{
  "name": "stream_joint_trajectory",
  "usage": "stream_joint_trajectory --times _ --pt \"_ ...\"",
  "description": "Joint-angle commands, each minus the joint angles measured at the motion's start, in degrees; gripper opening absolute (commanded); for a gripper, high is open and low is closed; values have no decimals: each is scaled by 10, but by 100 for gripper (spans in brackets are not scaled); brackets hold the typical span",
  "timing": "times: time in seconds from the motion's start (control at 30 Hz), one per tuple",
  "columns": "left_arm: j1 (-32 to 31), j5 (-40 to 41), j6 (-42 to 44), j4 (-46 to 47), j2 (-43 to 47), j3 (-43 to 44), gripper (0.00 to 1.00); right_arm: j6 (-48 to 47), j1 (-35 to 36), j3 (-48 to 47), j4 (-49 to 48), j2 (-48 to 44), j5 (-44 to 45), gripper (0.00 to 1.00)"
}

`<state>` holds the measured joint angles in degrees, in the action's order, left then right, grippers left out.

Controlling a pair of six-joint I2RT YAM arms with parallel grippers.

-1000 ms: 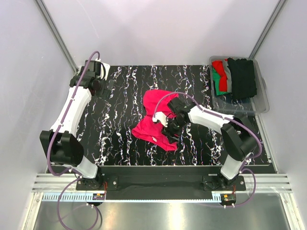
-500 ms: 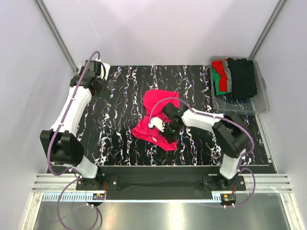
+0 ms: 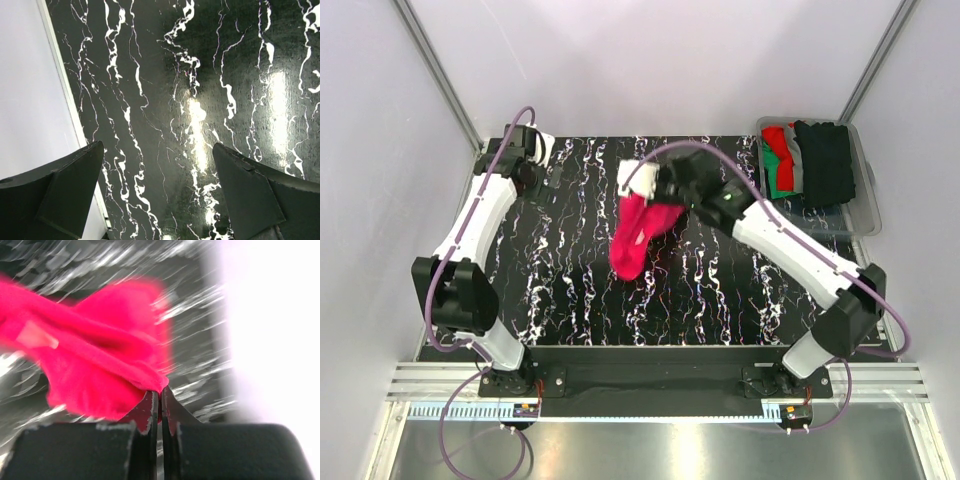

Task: Fold and stack the t-shirts
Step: Flatten the tshirt out

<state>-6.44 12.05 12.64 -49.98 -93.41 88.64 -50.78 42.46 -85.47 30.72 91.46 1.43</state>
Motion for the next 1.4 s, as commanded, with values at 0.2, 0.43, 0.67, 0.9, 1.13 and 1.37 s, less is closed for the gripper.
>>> stream_joint_trajectory --times 0.2,0.43,0.67,0.9,1.13,1.37 --pt "3 -24 11 48 16 71 97 -202 36 -265 -187 34 14 0" --pt "3 -46 6 52 32 62 97 -236 1 -304 -213 59 88 0" --pt "-3 -117 18 65 11 -14 94 -150 -120 -94 -213 43 164 0" --pt "-6 -191 23 66 -161 71 86 -117 -164 9 -208 30 165 0" --pt "-6 -244 11 -49 -368 295 61 -107 -169 17 -183 28 176 0" --pt "-13 -292 -14 -41 -443 403 64 -103 -173 28 -169 35 176 0"
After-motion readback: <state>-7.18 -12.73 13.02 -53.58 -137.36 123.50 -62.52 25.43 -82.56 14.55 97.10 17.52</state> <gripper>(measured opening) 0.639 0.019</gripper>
